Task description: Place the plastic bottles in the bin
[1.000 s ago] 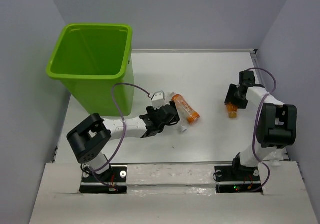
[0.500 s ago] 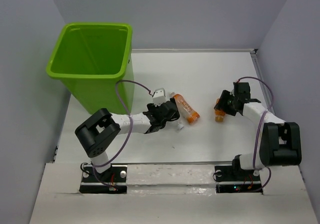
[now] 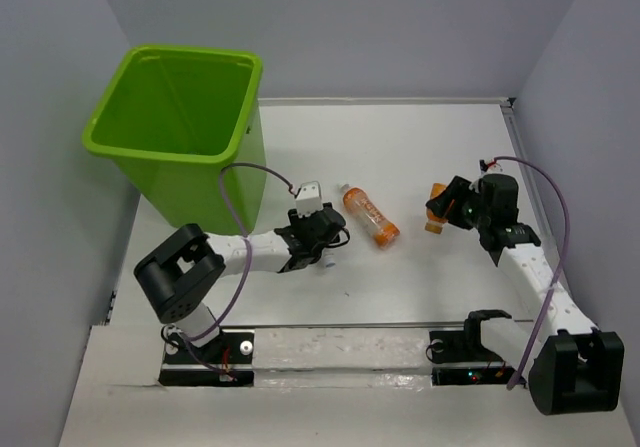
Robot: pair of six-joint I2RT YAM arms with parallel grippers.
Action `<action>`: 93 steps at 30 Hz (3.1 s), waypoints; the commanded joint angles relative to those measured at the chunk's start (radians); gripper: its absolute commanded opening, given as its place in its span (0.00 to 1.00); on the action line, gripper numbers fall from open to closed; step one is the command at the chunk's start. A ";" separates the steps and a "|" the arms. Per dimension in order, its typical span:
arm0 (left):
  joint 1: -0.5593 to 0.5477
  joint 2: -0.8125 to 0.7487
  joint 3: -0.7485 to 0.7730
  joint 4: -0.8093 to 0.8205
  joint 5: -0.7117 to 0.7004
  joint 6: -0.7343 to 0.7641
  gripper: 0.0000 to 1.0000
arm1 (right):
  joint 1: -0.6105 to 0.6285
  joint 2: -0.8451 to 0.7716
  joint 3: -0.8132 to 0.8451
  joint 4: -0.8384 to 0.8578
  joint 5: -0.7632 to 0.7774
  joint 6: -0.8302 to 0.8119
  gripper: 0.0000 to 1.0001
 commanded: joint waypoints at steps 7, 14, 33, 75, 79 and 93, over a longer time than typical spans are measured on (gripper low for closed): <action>-0.126 -0.519 0.123 0.011 -0.069 0.240 0.41 | 0.174 -0.151 0.262 0.010 -0.022 0.079 0.06; -0.126 -0.582 0.435 0.028 0.002 0.428 0.41 | 0.245 -0.182 0.337 0.034 -0.054 0.113 0.05; 0.644 -0.317 1.111 -0.533 0.057 0.420 0.99 | 0.799 0.388 0.904 0.183 0.187 -0.050 0.05; -0.008 -0.567 0.369 -0.184 0.534 0.288 0.99 | -0.173 -0.087 0.250 -0.280 0.437 -0.051 1.00; -0.100 -0.527 0.237 -0.077 0.490 0.251 0.99 | -0.246 -0.089 0.257 -0.360 0.611 -0.097 1.00; -0.118 -0.436 0.123 0.042 0.410 0.312 0.99 | -0.592 0.100 0.343 -0.493 0.756 -0.151 1.00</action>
